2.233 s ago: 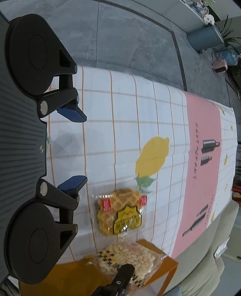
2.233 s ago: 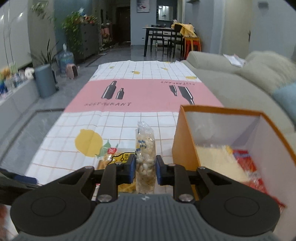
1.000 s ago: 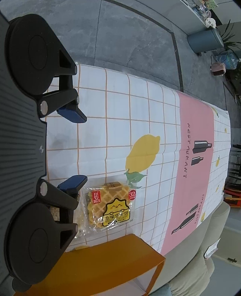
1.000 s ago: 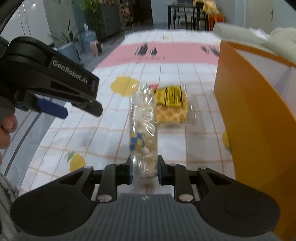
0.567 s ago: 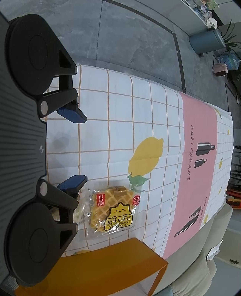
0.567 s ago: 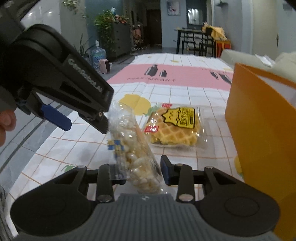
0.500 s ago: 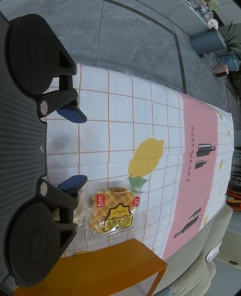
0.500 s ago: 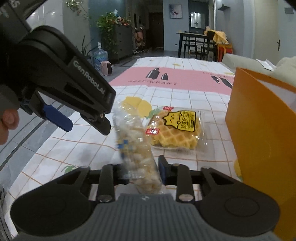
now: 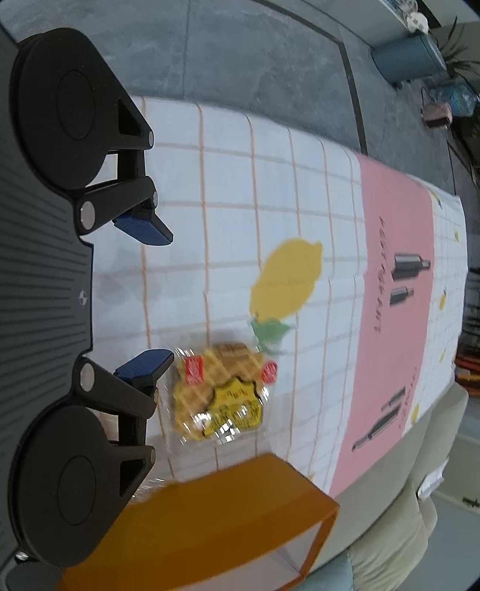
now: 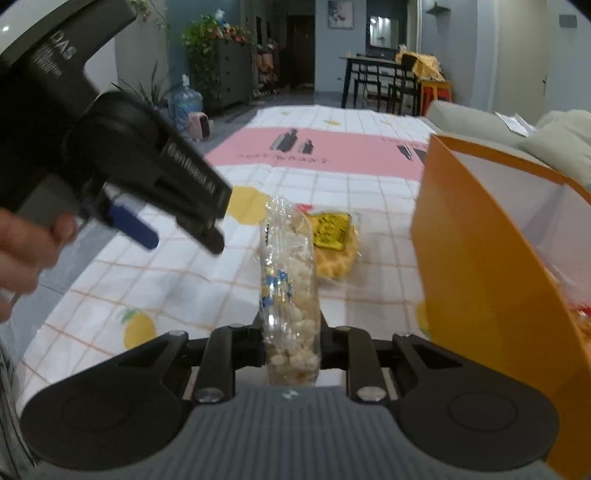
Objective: Organize snacks
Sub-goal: 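Lift the peanut bag with the right gripper while the left gripper grasps the yellow waffle cake, then carry the peanut bag and waffle cake over the orange box with both grippers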
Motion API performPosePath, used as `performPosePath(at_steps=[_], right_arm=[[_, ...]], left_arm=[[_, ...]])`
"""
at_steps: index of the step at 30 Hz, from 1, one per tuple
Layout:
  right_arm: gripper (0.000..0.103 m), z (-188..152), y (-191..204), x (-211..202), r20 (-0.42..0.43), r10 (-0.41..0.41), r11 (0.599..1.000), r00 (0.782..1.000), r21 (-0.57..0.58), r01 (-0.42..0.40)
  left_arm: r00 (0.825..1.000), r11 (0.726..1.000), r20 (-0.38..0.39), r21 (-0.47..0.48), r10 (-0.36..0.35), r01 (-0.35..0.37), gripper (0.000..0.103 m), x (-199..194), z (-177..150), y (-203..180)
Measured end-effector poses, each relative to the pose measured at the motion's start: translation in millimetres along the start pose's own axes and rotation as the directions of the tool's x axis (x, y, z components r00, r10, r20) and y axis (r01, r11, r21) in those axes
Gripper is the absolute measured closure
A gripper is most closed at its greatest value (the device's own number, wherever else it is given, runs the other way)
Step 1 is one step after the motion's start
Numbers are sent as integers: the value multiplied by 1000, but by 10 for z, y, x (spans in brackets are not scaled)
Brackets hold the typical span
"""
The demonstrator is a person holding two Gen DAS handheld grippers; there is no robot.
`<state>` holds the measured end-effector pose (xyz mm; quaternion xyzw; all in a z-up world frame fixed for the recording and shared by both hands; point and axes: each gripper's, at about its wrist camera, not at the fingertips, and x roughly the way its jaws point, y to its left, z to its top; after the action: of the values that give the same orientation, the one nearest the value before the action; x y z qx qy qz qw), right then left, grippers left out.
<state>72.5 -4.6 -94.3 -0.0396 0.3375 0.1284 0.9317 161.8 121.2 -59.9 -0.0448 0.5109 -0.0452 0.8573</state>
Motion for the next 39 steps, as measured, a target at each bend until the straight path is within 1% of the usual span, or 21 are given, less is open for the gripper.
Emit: performPosePath(at_steps=[6, 8, 11, 13, 15, 16, 18, 21, 22, 24, 27, 29, 31, 34, 35, 36, 38, 39], right_arm=[[83, -28, -109, 61, -36, -58, 993, 998, 96, 62], [83, -60, -131, 104, -51, -65, 990, 997, 121, 71], [83, -82, -159, 137, -62, -68, 986, 996, 147, 77], [82, -78, -183, 169, -73, -60, 985, 996, 157, 71], [82, -76, -239, 205, -86, -40, 981, 995, 184, 56], [82, -84, -263, 205, -80, -32, 980, 996, 194, 47], [82, -92, -282, 207, -76, -21, 982, 997, 187, 35], [82, -78, -324, 252, -81, -12, 985, 997, 172, 26], [82, -76, -333, 259, -80, -8, 985, 997, 170, 21], [82, -66, -350, 277, -80, -2, 985, 997, 173, 16], [82, -54, -342, 298, -84, -1, 984, 996, 176, 16], [82, -57, -354, 297, -80, 2, 985, 997, 172, 12], [82, -52, -357, 310, -77, 3, 987, 997, 163, 9], [82, -51, -360, 310, -71, 5, 987, 997, 160, 6], [82, -53, -361, 311, -69, 5, 987, 998, 161, 6], [82, -54, -364, 314, -67, 5, 987, 998, 162, 6], [82, -67, -364, 307, -64, 6, 987, 998, 159, 4], [82, -74, -369, 309, -63, 6, 988, 998, 156, 3]], left_arm=[[999, 999, -6, -6, -51, 51, 27, 135, 72, -159], [997, 997, 25, 10, -77, 77, 27, 140, 94, -226], [990, 990, 55, 63, -128, 125, 25, 136, 156, -380], [990, 988, 58, 92, -130, 125, 24, 175, 216, -486], [989, 987, 61, 101, -132, 126, 22, 242, 276, -577], [990, 987, 54, 104, -129, 123, 20, 291, 309, -623], [995, 988, 29, 129, -91, 86, 20, 409, 370, -727], [1000, 985, 15, 173, 4, -7, 19, 558, 389, -831], [1000, 984, 11, 175, 28, -29, 13, 604, 395, -842], [1000, 988, 19, 150, 22, -24, 13, 620, 409, -807], [1000, 995, 1, 98, 9, -9, 10, 680, 465, -752], [1000, 997, -9, 70, -10, 11, 7, 724, 476, -719], [999, 998, -20, 50, -31, 32, 6, 757, 463, -705], [999, 997, -37, 74, -34, 36, 3, 797, 438, -748], [999, 996, -47, 84, -27, 31, 1, 828, 428, -772], [999, 994, -39, 109, -13, 17, 0, 837, 413, -813], [1000, 989, -28, 148, 11, -7, 1, 860, 383, -882], [1000, 989, -21, 147, 10, -7, 4, 859, 373, -891]])
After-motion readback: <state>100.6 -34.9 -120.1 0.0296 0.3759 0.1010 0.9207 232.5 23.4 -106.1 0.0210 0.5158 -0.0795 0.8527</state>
